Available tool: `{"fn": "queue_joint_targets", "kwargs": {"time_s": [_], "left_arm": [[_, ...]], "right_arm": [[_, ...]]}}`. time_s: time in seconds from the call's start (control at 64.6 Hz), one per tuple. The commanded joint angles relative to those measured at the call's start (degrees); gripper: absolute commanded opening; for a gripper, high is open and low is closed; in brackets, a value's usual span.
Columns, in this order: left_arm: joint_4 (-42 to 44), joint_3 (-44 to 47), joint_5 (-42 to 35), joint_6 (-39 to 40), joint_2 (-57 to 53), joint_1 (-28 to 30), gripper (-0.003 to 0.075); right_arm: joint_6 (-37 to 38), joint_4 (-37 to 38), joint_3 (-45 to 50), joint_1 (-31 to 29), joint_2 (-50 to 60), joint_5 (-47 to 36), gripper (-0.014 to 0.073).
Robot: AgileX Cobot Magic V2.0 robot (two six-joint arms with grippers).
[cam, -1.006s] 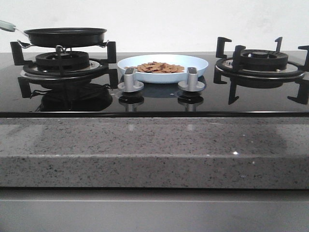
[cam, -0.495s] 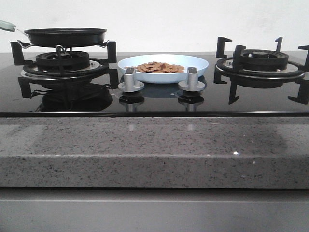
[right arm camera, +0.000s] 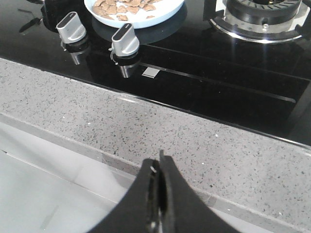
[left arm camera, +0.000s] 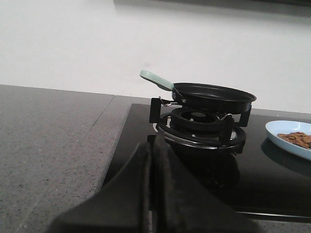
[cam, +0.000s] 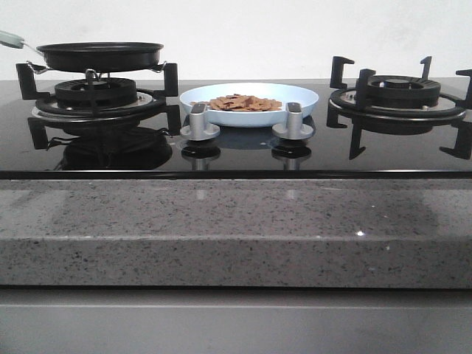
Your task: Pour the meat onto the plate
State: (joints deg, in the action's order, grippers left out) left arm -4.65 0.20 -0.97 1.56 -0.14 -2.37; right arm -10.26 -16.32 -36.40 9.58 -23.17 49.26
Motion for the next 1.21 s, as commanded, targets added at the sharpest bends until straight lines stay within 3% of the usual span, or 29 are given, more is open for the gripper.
{"fn": "queue_joint_targets", "kwargs": {"time_s": [0.0, 0.124, 0.279, 0.449, 0.65, 1.192], "left_arm": [[0.1, 0.4, -4.9, 0.6, -1.1, 0.0, -0.002], [0.1, 0.4, -4.8, 0.6, -1.1, 0.0, -0.002], [0.1, 0.4, -4.8, 0.6, -1.1, 0.0, -0.002], [0.1, 0.4, -4.8, 0.6, -1.1, 0.0, -0.002], [0.1, 0.4, -4.8, 0.6, -1.1, 0.0, -0.002], [0.1, 0.4, -4.8, 0.6, -1.0, 0.0, -0.002]], "right_arm": [[-2.1, 2.4, -0.7, -0.5, 0.8, -5.0, -0.0115], [-3.9, 7.1, 6.5, -3.6, 5.5, -16.7, -0.0115], [-3.9, 6.2, 19.3, -7.4, 13.5, -34.4, -0.0115], [-3.9, 5.1, 30.0, -8.4, 20.2, -44.7, -0.0115], [-3.9, 0.6, 37.9, -8.7, 24.9, -50.8, -0.0115], [-3.2, 0.3, 37.6, -8.9, 24.7, -49.8, -0.0115]]}}
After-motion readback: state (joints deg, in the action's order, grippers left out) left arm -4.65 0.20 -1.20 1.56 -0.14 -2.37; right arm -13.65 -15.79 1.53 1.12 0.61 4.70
